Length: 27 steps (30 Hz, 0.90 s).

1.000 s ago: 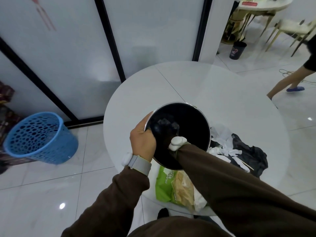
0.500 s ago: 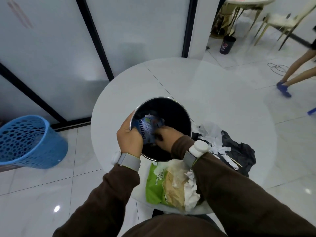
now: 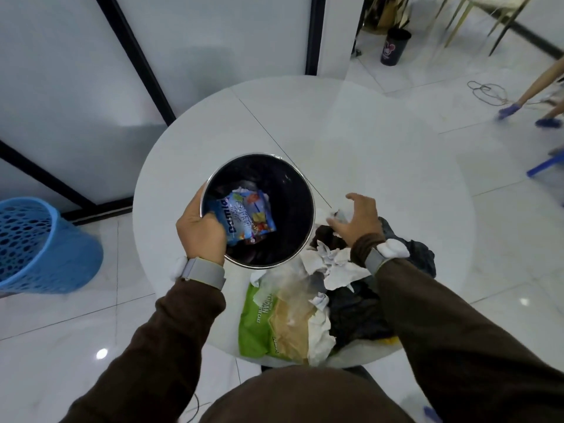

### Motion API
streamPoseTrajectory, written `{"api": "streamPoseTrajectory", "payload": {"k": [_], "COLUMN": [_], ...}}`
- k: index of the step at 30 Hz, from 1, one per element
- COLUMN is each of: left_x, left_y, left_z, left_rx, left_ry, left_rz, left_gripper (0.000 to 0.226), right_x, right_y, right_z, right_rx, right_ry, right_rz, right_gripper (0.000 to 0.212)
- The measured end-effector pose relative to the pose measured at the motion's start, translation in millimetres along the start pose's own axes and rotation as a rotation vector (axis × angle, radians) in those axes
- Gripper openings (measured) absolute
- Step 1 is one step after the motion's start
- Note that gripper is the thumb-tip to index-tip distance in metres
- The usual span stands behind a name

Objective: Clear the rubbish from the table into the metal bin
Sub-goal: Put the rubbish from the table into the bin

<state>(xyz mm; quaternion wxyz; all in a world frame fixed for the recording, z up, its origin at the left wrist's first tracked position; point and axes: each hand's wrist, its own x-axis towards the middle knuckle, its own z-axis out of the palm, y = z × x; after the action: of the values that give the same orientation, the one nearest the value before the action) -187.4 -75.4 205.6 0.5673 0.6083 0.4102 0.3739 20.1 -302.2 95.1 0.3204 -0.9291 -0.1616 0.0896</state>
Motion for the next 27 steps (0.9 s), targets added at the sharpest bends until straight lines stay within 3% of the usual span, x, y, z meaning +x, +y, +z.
{"api": "streamPoseTrajectory", "payload": {"k": [2,4,9,18,25,27], "left_x": [0.5,0.9,-0.6,-6.6,-9.9,-11.1], "left_y": [-0.8,-3.5,-6.4,-3.0,-5.6,-4.9], "left_z": [3.1,0.5,-6.4,-12.8,-19.4,-20.3], "left_rx": [0.014,0.032,0.098,0.062,0.021,0.005], "left_ry": [0.009,0.015,0.036,0.034,-0.005,-0.009], "left_rz": [0.012,0.02,0.008,0.006,0.011,-0.005], "left_gripper": [0.066,0.064,0.062,0.062,0.065,0.064], "right_x": [16.8,28.4,49.8,43.9,19.2,14.5], "right_y": [16.8,22.2,23.7,15.0,-5.8,-17.6], "right_z": [5.9,12.6,31.9,17.3,-28.1,-39.9], "right_rx": [-0.153,-0.267,-0.375,-0.095,0.27,0.442], "right_ry": [-0.178,-0.267,-0.368,-0.297,-0.019,0.063], "right_rz": [0.103,0.137,0.182,0.103,0.293,0.303], "right_gripper": [0.104,0.111,0.073,0.045,0.042,0.031]}}
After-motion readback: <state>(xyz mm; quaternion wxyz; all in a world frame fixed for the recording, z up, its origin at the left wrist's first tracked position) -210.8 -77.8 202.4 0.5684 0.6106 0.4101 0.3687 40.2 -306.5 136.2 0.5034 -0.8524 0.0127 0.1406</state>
